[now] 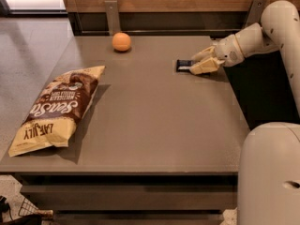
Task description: Move rxbar blueberry near brown chip bag
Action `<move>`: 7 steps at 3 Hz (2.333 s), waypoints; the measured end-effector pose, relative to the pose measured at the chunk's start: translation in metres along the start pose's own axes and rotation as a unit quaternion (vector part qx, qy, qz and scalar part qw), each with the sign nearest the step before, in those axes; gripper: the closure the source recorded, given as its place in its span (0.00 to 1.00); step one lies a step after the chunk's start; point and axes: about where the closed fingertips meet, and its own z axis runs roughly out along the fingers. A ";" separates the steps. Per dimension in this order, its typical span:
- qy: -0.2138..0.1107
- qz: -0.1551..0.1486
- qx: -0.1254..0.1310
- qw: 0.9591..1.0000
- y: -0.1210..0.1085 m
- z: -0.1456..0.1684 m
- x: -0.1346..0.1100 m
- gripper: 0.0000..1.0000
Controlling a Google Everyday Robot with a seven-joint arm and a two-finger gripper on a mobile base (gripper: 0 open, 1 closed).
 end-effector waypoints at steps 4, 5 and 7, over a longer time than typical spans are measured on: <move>0.000 0.000 0.000 1.000 0.000 0.000 0.000 1.00; 0.000 0.000 0.000 1.000 0.000 0.000 0.000 1.00; 0.000 0.000 0.000 1.000 0.000 0.000 0.000 1.00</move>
Offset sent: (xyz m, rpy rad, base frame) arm 0.0000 -0.0026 0.0289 -0.0923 0.0045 -0.0513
